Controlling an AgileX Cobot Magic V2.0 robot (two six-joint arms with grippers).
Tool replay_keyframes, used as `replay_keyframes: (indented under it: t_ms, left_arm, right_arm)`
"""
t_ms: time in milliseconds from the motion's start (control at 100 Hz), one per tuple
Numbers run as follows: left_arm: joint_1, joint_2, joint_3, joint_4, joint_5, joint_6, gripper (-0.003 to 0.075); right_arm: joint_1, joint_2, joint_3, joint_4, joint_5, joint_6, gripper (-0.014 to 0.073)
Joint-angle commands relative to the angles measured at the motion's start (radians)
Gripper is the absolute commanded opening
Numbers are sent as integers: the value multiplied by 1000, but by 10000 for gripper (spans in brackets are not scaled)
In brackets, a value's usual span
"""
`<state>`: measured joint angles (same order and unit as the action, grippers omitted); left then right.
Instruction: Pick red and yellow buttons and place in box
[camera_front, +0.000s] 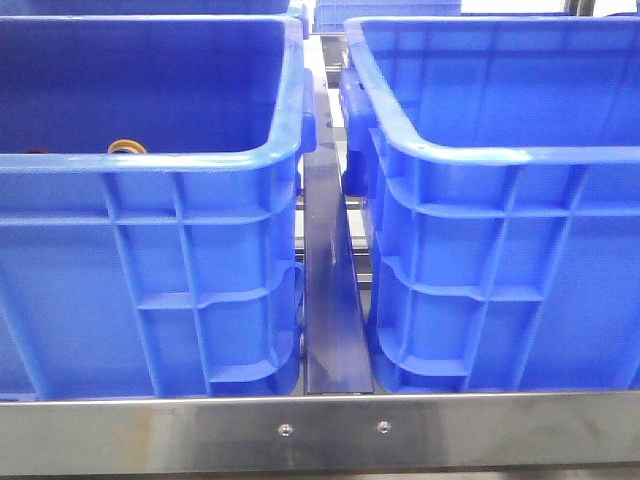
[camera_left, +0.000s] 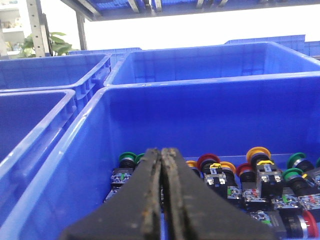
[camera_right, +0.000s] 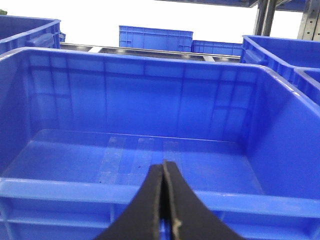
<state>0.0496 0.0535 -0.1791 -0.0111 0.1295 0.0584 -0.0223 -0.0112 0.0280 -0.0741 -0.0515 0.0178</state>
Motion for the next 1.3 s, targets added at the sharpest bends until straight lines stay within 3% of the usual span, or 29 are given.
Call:
replay_keyframes:
  t_ms: [0, 300, 420, 520, 670, 730, 1060, 1290]
  left_arm:
    - [0, 80, -94, -1, -2, -10, -20]
    - [0, 425, -377, -3, 255, -10, -20]
    - [-2, 559, -470, -10, 300, -10, 3]
    - [-25, 663, -537, -12, 308, -10, 148]
    - [-74, 825, -642, -23, 354, -10, 493]
    - [-92, 899, -692, -35, 393, -10, 561]
    - [-115, 1304, -1021, -79, 724, -10, 564]
    - [-115, 1514, -1186, -88, 798, -13, 563]
  right_arm:
    - [0, -20, 5, -11, -79, 3, -71]
    - [0, -20, 5, -11, -79, 3, -71]
    - [0, -20, 5, -11, -79, 3, -71]
    - [0, -20, 5, -11, -79, 3, -71]
    - [0, -20, 5, -11, -79, 3, -71]
    - [0, -20, 5, -11, -79, 3, -71]
    - [0, -20, 5, -11, -79, 3, -71]
    - [0, -20, 5, -11, -79, 3, -71]
